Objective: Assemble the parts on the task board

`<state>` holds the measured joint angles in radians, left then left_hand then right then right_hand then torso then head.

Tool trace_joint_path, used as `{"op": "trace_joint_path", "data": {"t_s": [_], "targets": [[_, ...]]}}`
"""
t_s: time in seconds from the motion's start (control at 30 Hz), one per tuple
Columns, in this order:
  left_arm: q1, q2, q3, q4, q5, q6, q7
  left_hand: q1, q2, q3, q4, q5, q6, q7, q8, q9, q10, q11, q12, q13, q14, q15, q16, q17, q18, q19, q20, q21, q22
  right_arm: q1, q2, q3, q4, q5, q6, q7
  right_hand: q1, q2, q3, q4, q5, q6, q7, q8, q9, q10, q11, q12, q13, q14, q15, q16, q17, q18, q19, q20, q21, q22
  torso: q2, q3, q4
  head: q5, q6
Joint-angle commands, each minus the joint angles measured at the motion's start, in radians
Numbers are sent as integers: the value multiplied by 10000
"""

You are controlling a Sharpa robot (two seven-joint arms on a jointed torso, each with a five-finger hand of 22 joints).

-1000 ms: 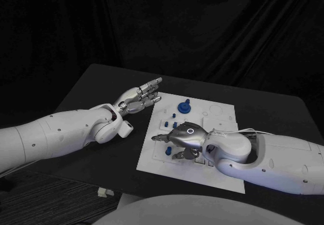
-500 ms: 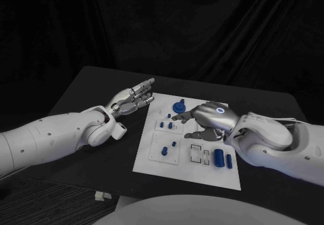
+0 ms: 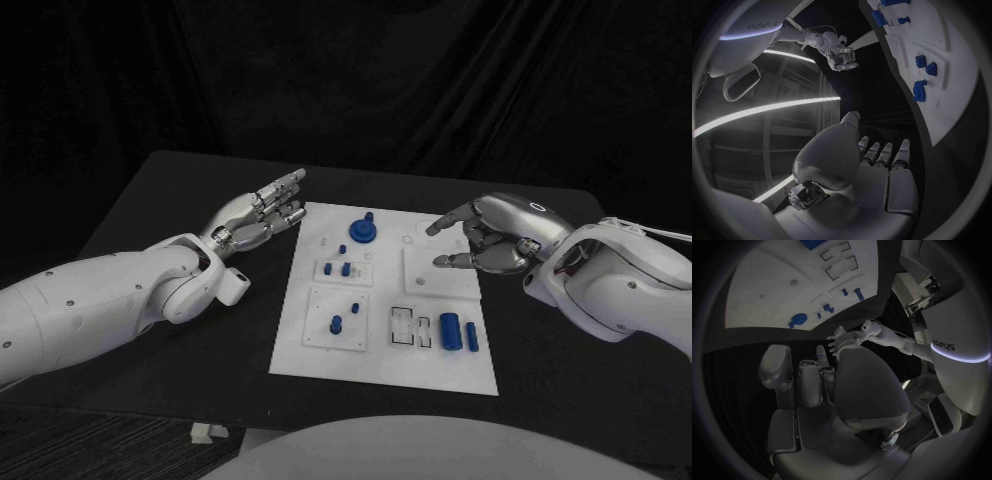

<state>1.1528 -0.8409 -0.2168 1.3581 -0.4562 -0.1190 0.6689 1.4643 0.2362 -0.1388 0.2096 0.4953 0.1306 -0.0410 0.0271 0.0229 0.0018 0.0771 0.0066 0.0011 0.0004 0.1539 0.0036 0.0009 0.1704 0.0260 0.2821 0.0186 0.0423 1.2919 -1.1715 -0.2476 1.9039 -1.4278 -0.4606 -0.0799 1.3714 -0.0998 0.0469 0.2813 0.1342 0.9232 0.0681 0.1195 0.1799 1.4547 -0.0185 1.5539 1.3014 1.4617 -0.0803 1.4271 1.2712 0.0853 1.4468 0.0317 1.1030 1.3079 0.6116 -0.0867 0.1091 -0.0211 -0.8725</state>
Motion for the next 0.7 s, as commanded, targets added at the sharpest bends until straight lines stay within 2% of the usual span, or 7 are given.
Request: {"op": "trace_joint_path", "data": {"t_s": [0.03, 0.1, 0.2, 0.33, 0.47, 0.57, 0.7], "targets": [[-30, 17, 7, 31, 59, -96, 230, -11, 17, 53, 13, 38, 15, -11, 39, 4, 20, 72, -53, 2, -4, 76, -36, -9, 86, 1, 60, -18, 12, -120, -106, -3, -77, 544, 1573, -1701, -1475, 157, -91, 88, -14, 558, 25, 1020, 824, 1161, -4, 169, 2694, 817, -2, 805, 1671, -221, 371, -36, 1286, 1807, -10, -3, -13, -170, -2], [-42, 21, 7, 29, 59, -91, 233, -11, 17, 53, 13, 38, 15, -11, 39, 4, 20, 72, -53, 2, -4, 76, -36, -9, 86, 1, 60, -18, 12, -177, -131, -3, -128, 533, 1979, -2216, -2903, 316, 7, 137, 136, 853, -163, 2288, 1988, 1161, -86, 169, 2694, 865, -103, 936, 1941, -310, 507, -106, 1932, 1923, -6, 4, -10, -200, -2], [-61, 17, 7, 30, 59, -83, 234, -11, 17, 53, 13, 38, 15, -11, 39, 4, 20, 72, -53, 2, -4, 76, -36, -9, 86, 1, 60, -18, 12, -250, -122, -4, -198, 514, 2524, -2927, -3644, 402, 69, 85, 81, 1199, -359, 3105, 2825, 1161, -226, 169, 2694, 919, -168, 1045, 2162, -388, 618, -201, 2457, 2034, -11, 3, -14, -229, -2], [-84, 5, 7, 29, 59, -73, 235, -16, 17, 54, 20, 38, 1, -17, 34, 1, 30, 75, -50, 6, -4, 72, -36, -9, 87, 1, 58, -18, 11, -322, -66, -4, -277, 494, 3252, -3757, -4622, 639, 85, 101, 59, 1470, -562, 3819, 3840, 1161, -335, 169, 2694, 963, -309, 1140, 2345, -476, 725, -301, 2980, 2143, -13, -10, -7, -224, -2], [-97, -6, 7, 28, 59, -67, 236, -17, 18, 56, 22, 38, 13, -18, 36, 3, 37, 79, -47, 8, -4, 73, -36, -9, 86, 1, 58, -17, 10, -351, 16, -4, -305, 486, 3741, -4194, -4843, 723, 142, 93, 273, 1324, -810, 4930, 5702, 1161, -566, 169, 2694, 954, -512, 1123, 2298, -534, 777, -485, 3341, 2216, -10, -14, -9, -209, -2], [-107, -16, 7, 26, 59, -58, 234, -18, 20, 58, 24, 40, 17, -18, 37, 3, 44, 83, -45, 10, -4, 73, -36, -9, 86, 0, 58, -18, 9, -363, 106, -4, -312, 484, 4086, -4432, -4710, 679, 186, 51, 314, 1303, -860, 5184, 6271, 1161, -590, 169, 2694, 964, -610, 1139, 2326, -608, 885, -575, 3685, 2313, -9, -10, -21, -245, -2], [-115, -21, 8, 10, 59, -47, 230, -18, 20, 58, 24, 40, 17, -18, 37, 3, 44, 83, -45, 10, -4, 73, -36, -9, 86, 0, 58, -18, 9, -381, 258, -4, -347, 482, 4477, -4681, -4642, 624, 192, 51, 297, 1253, -866, 5080, 6392, 1161, -602, 169, 2694, 961, -642, 1128, 2293, -685, 997, -613, 4011, 2412, -12, -18, -12, -337, -2]]}}
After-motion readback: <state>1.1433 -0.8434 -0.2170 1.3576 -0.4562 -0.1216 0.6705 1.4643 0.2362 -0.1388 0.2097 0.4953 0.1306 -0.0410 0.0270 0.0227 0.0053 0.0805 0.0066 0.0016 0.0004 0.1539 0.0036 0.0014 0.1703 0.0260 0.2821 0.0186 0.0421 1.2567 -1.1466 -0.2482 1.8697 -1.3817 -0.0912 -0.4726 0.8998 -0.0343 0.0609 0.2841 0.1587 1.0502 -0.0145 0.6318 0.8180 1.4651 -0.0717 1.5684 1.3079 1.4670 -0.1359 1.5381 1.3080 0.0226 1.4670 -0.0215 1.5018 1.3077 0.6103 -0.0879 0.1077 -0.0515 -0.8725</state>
